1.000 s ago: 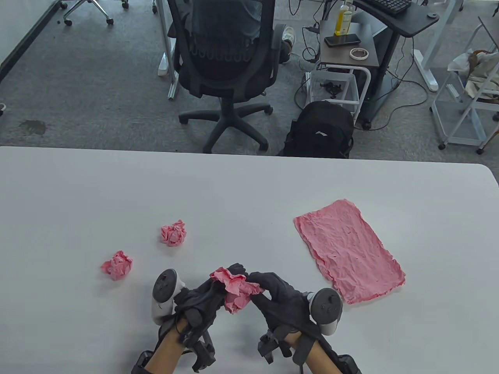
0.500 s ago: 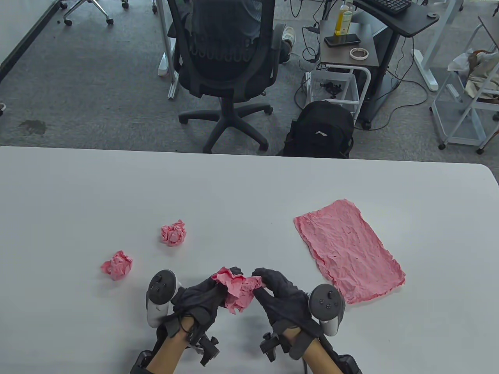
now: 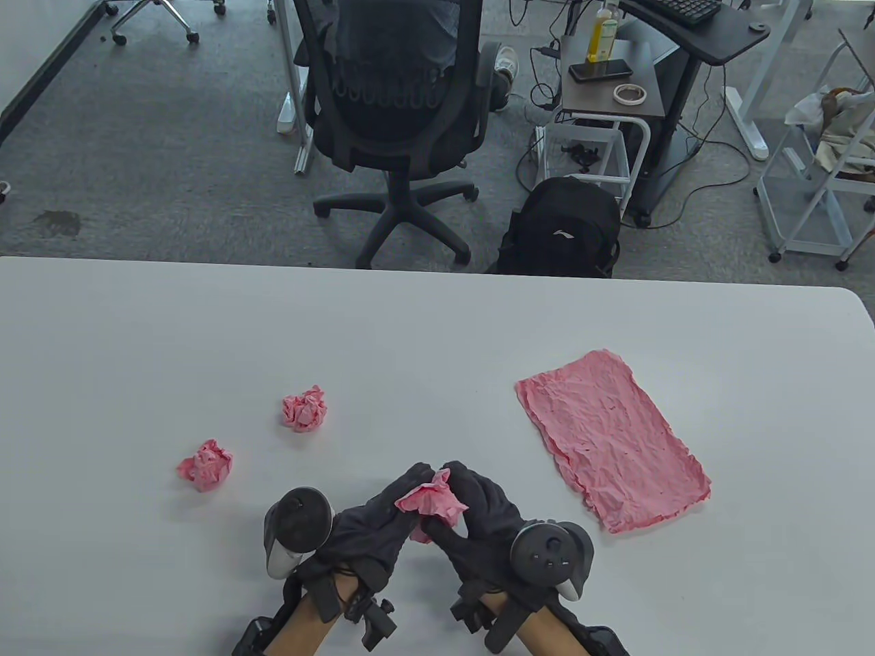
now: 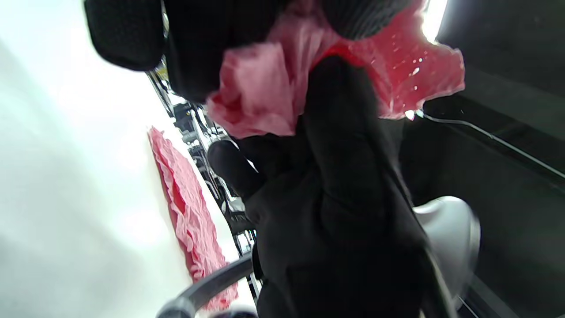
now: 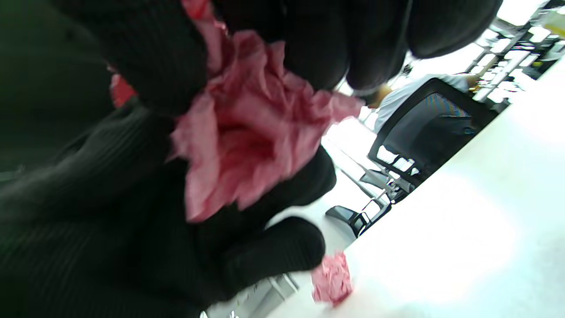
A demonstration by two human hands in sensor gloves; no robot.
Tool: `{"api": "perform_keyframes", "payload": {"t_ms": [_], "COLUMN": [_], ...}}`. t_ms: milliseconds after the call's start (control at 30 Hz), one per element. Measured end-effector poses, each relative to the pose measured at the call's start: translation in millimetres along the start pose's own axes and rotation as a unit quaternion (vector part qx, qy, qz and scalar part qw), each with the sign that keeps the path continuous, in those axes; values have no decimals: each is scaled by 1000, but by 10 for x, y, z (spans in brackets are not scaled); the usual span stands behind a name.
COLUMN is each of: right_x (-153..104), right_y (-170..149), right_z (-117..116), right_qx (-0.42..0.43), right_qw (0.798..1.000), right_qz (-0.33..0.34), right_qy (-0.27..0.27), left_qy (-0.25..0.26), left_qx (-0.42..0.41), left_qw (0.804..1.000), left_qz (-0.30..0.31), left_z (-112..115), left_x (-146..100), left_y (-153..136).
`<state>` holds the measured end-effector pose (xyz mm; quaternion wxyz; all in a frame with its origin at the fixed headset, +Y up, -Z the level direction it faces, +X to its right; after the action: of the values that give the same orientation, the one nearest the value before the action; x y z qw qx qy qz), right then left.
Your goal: Flatten crumpled papers and stack
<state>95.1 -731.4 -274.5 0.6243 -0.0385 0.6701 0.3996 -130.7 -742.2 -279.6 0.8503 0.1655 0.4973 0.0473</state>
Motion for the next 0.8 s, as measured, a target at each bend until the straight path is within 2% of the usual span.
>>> {"api": "perform_keyframes", "payload": {"t_ms": [100, 267, 300, 400, 467, 533, 567, 633, 733, 800], "right_x": [27, 41, 45, 22, 24, 12, 7, 35, 59, 67], "right_y": [-129, -269, -275, -221, -114, -12, 12, 30, -56, -118], "right_z": [17, 66, 71, 76, 44, 24, 29, 37, 66, 87], "right_qx": [90, 202, 204, 141, 92, 49, 37, 43, 107, 132], "right_qw": [995, 974, 974, 986, 995, 999, 999, 998, 994, 991], "right_qz": [-42, -101, -100, -81, -42, 0, 12, 34, 4, -18], "right_qy": [-2, -16, -11, -19, -14, -5, -5, 12, 17, 25], "left_qy": [1, 64, 53, -33, -92, -117, -99, -30, -26, -9], "left_qx": [-9, -42, -37, 13, 43, 43, 41, 39, 20, -38], "left_qw": [1000, 997, 998, 999, 995, 992, 994, 999, 999, 999], "left_qz": [-7, -23, -15, 7, -7, -14, -15, -19, -9, -11], "left_z": [-5, -177, -173, 10, 185, 267, 256, 148, 8, -45], "left_x": [6, -45, -37, -5, 23, 39, 31, 15, 16, 3], "left_y": [-9, -71, -56, 36, 48, 29, 25, 26, 5, -14]}}
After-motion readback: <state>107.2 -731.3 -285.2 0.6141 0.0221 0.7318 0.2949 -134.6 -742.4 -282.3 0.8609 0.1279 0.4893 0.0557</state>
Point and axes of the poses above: the tracker on the back of each hand, its own y axis roughly to the thumb side, its own x axis roughly from the wrist to the fingertips, z = x × y, the point moved 1 cm from there along x, roughly from the wrist to the fingertips, and after that the axes turned 10 degrees about -x, right-handed, at the moved point
